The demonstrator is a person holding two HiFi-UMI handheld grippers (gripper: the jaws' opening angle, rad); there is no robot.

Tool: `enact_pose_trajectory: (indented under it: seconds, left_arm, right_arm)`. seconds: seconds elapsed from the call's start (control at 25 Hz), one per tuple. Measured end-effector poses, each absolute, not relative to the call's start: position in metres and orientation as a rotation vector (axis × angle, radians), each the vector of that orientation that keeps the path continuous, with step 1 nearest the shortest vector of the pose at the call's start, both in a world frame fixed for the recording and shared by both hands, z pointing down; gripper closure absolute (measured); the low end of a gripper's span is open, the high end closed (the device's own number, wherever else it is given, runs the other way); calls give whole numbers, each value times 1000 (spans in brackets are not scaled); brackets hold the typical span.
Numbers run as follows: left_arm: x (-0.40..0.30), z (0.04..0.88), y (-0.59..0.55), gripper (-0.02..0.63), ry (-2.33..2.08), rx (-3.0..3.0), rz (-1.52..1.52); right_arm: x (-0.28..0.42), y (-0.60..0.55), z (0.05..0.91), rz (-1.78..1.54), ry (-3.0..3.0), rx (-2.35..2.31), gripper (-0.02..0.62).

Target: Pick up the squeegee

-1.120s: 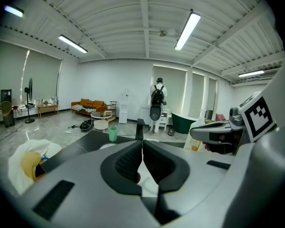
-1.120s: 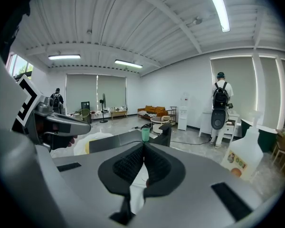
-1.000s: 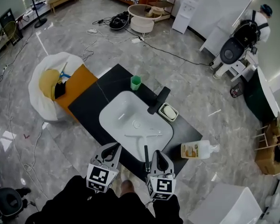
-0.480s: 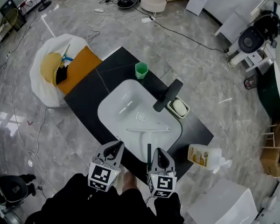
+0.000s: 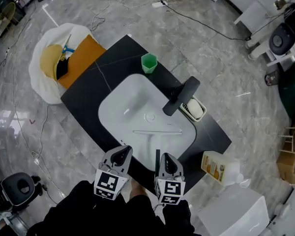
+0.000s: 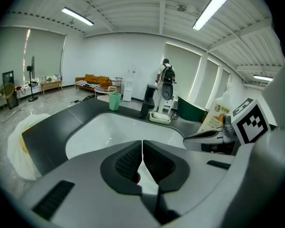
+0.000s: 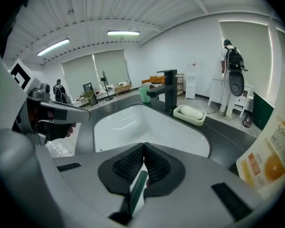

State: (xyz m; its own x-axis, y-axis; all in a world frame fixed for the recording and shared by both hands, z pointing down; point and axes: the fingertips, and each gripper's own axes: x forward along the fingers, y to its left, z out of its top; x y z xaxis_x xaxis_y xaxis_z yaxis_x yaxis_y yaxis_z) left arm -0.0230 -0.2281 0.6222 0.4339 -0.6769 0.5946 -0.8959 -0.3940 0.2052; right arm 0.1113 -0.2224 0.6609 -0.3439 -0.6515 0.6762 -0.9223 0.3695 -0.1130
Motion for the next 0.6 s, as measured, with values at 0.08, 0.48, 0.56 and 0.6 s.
enact_pose_trajectory:
  seconds: [0.08, 0.48, 0.56, 0.6]
  left_arm:
    - [-24, 630, -229, 578, -1323, 2179, 590]
    - [-24, 638, -235, 578, -1314, 2151, 597]
    - [-24, 641, -236, 578, -1313, 2145, 598]
    - [-25, 643, -238, 578, -1314, 2141, 598]
  right_arm:
    - [110, -221, 674, 696, -2072, 1325, 578]
    - [101, -213, 716, 811, -1929, 1179, 397]
    - [99, -212, 726, 837, -1897, 1147, 360]
    - [98, -211, 730, 846, -1884, 1136, 346]
